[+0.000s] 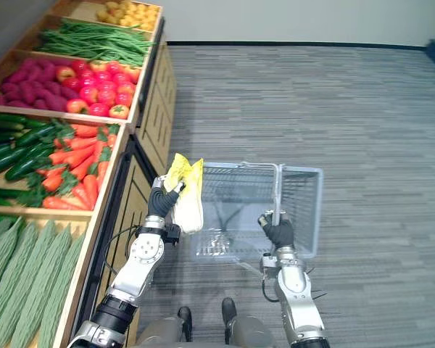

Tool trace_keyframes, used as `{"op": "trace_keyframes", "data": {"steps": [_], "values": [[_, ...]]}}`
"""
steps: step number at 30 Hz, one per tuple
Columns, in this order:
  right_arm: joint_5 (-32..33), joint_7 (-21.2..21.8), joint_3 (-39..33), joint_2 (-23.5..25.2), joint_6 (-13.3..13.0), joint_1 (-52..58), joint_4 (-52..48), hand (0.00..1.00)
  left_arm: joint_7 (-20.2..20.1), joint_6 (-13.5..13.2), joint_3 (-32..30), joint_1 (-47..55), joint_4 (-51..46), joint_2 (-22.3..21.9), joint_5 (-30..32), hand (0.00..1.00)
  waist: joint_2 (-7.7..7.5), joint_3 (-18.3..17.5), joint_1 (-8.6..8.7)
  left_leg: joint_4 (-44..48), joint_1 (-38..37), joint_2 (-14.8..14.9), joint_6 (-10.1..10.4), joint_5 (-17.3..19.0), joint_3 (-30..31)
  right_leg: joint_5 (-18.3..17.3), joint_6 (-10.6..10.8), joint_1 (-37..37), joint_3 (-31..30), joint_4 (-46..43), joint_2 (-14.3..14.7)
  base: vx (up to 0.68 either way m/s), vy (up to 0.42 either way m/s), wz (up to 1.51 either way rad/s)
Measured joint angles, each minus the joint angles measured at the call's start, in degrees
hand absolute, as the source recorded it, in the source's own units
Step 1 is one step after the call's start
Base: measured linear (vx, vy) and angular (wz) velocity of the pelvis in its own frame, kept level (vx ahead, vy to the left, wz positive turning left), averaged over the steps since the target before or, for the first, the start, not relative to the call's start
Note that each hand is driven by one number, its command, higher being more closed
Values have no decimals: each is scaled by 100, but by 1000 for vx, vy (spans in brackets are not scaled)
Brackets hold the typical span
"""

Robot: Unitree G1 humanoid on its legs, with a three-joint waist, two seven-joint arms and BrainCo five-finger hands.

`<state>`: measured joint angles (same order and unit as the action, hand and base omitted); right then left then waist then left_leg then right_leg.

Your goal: Pick vegetable in the basket

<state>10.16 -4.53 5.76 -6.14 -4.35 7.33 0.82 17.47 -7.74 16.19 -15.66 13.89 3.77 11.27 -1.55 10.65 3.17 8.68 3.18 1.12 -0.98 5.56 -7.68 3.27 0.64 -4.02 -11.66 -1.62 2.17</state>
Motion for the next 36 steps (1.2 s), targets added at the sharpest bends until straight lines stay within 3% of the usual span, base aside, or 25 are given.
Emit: {"op": "trace_keyframes", "data": {"steps": [4,13,17,18,21,24,36], "values": [[25,229,237,-120,60,86,-15,100,-19,135,77,-191,479,52,313,100,-80,-50,128,-107,-62,-104,-22,-14,-66,49,57,20,-174,134,-96,48,108,-19],[276,468,732,-188,297,271,-15,100,-123,222,231,-295,1471,94,940,100,-176,-109,96,-287,-119,-148,-74,-46,-49,86,109,-17,-270,180,-118,-15,32,-5],[675,531,851,-343,319,279,-15,100,-126,222,236,-316,1754,74,1231,100,-177,-110,96,-380,-143,-163,-79,-62,-63,109,127,-36,-300,192,-122,-32,19,-3],[872,594,858,-377,319,277,-16,100,-130,220,241,-318,1840,59,1346,0,-179,-110,96,-396,-151,-167,-77,-64,-65,111,128,-36,-305,195,-124,-7,19,-4],[1244,713,986,-411,319,280,-77,100,-210,260,371,-398,2156,6,1601,0,-185,-115,121,-430,-172,-168,-86,-70,-80,111,129,-36,-316,202,-122,1,11,-2],[1578,877,1155,-427,308,294,-558,100,-267,476,423,-405,2541,-28,1805,0,-187,-115,228,-457,-185,-168,-109,-86,-82,111,130,-32,-320,220,-122,11,4,0],[1385,714,1173,-282,259,285,-714,100,-243,491,468,-358,2495,-52,1803,0,-204,-126,222,-487,-209,-190,-131,-137,-17,110,132,15,-258,237,-150,-8,4,3]]}}
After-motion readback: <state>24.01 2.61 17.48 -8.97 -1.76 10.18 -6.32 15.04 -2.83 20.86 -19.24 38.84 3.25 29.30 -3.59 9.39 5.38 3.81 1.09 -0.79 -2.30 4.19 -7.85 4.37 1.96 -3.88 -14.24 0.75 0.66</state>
